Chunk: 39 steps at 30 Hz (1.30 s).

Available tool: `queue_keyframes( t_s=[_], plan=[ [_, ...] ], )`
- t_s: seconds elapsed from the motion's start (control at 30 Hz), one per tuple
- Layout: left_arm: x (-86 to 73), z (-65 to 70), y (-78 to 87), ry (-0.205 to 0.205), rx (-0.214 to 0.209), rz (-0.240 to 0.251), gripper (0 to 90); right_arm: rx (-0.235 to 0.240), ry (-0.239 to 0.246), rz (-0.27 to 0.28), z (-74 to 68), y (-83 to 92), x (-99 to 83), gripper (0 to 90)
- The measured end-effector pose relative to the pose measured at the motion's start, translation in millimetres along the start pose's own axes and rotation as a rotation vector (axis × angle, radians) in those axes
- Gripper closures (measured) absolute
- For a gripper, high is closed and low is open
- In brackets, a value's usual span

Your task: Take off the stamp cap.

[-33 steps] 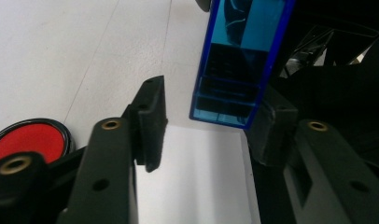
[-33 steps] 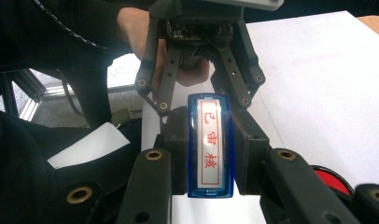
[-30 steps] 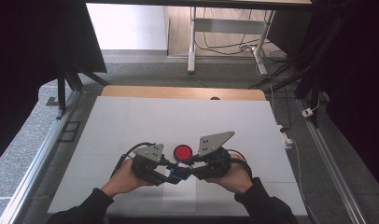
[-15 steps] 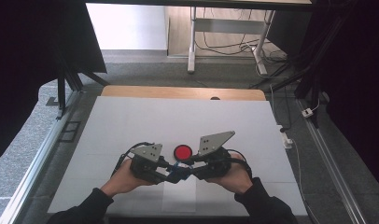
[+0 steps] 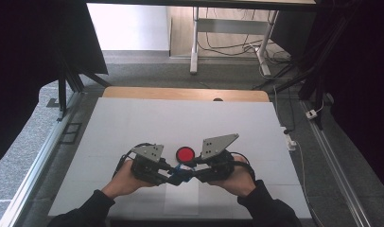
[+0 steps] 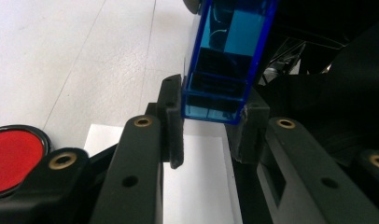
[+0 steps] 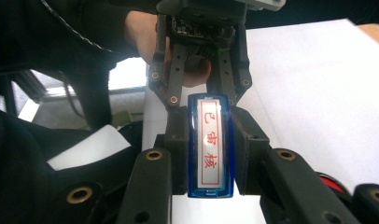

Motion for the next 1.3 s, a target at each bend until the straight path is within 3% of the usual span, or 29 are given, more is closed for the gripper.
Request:
queue_keyframes(
  t_s=[0.17, 0.37, 0.47, 0.63, 0.7, 0.77, 0.9, 1.0, 1.1, 1.13, 1.17, 1.3],
  plan=[
    [0.8, 2.2, 2.1, -0.058, 0.01, 0.007, 69.1, 0.015, -0.008, 0.006, -0.8, 0.6, 0.7, 71.7],
    [1.6, 4.8, 2.6, -0.102, 0.017, 0.014, 69.3, 0.074, -0.051, 0.035, 1.5, 2.3, -1.0, 71.7],
    [2.2, 4.9, 2.8, -0.091, 0.013, 0.011, 69.3, 0.096, -0.073, 0.059, 3.0, 2.9, -1.9, 71.7],
    [2.4, 2.5, 3.1, -0.034, 0.008, -0.001, 69.3, 0.045, -0.024, 0.032, 1.1, 2.8, -0.5, 71.8],
    [2.3, 2.2, 3.6, -0.031, 0.013, -0.001, 69.3, 0.012, 0.015, 0.009, -1.6, 1.8, 1.7, 71.7],
    [2.5, 3.0, 4.3, -0.047, 0.018, 0.004, 69.3, 0.006, 0.024, 0.006, -2.2, 1.5, 2.2, 71.7],
    [3.1, 5.8, 5.5, -0.089, 0.02, 0.018, 69.4, 0.06, -0.031, 0.038, -0.6, 3.1, 1.8, 71.8],
    [3.0, 6.2, 5.5, -0.089, 0.015, 0.015, 69.4, 0.105, -0.076, 0.077, 2.9, 4.1, -0.7, 71.8],
    [3.1, 6.1, 5.6, -0.078, 0.011, 0.014, 69.4, 0.109, -0.08, 0.081, 3.4, 4.2, -1.1, 71.8],
    [3.3, 5.6, 5.7, -0.064, 0.011, 0.012, 69.4, 0.107, -0.077, 0.081, 3.3, 4.2, -0.9, 71.8],
    [3.4, 4.5, 6.1, -0.046, 0.01, 0.011, 69.4, 0.078, -0.042, 0.077, 2.1, 4.5, 0.5, 71.8],
    [3.2, 2.7, 7.2, -0.021, 0.012, 0.011, 69.4, 0.026, 0.012, 0.041, -0.9, 4.0, 3.7, 71.8]
  ],
)
Point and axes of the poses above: each handheld gripper's, and its own axes: y roughly backward along the jaws, x roughly out of its top, z roughly to its right, the point moved 7 cm from there along -y, roughly forward along the jaws, and after that the axes turned 12 degrees about x, right-handed, at the moved point
